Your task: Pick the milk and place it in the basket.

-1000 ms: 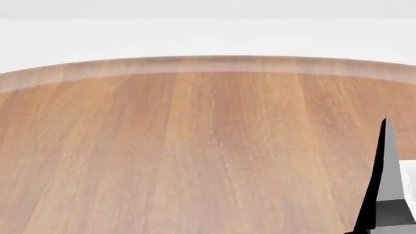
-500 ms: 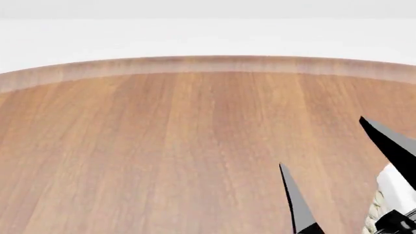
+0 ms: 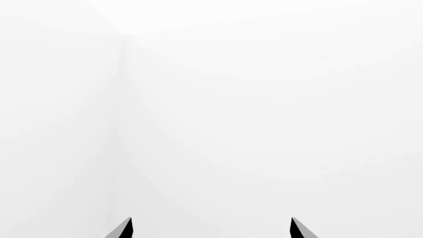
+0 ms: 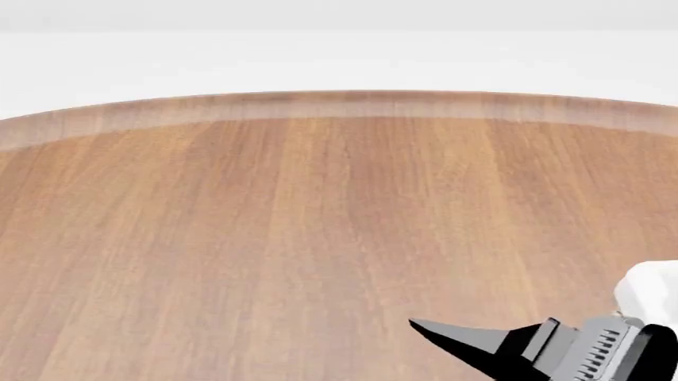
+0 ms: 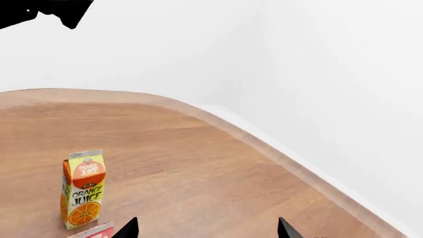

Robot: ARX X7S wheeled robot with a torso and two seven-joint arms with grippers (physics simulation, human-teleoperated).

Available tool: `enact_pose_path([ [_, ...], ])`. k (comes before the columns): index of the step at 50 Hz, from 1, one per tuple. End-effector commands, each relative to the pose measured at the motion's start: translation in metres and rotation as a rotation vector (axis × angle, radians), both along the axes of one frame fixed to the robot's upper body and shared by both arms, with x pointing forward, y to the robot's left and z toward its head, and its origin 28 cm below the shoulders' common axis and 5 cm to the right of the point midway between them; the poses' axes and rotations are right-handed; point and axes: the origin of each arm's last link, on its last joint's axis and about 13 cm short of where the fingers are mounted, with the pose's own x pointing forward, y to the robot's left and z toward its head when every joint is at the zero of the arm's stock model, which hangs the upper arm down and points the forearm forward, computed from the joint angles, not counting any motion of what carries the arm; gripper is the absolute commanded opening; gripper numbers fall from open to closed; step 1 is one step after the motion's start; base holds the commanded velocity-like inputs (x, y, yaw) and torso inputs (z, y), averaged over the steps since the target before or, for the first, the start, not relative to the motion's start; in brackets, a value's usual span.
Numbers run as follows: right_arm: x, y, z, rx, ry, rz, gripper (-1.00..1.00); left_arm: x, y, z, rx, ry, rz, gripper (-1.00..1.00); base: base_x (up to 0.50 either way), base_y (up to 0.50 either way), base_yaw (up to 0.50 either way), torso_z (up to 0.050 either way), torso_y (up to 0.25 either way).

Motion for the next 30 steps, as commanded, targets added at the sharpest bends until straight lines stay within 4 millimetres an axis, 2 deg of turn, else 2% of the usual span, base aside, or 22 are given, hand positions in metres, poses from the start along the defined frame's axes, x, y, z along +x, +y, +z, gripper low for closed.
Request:
enact_pose_path([
  [1,0.002,0.009,-0.011,-0.041,0.038,0.109,1.0,-0.001,0.006,0.0,-0.002,-0.028,0.044,1.0,0.0,0.0,0.0,0.0,0.0],
  [19,0.002,0.02,-0.026,-0.069,0.101,0.217,1.0,-0.002,0.005,0.0,0.0,-0.029,0.043,1.0,0.0,0.0,0.0,0.0,0.0],
  [30,0.009,0.029,-0.039,-0.072,0.139,0.261,1.0,-0.001,0.006,0.0,-0.001,-0.028,0.043,1.0,0.0,0.0,0.0,0.0,0.0],
])
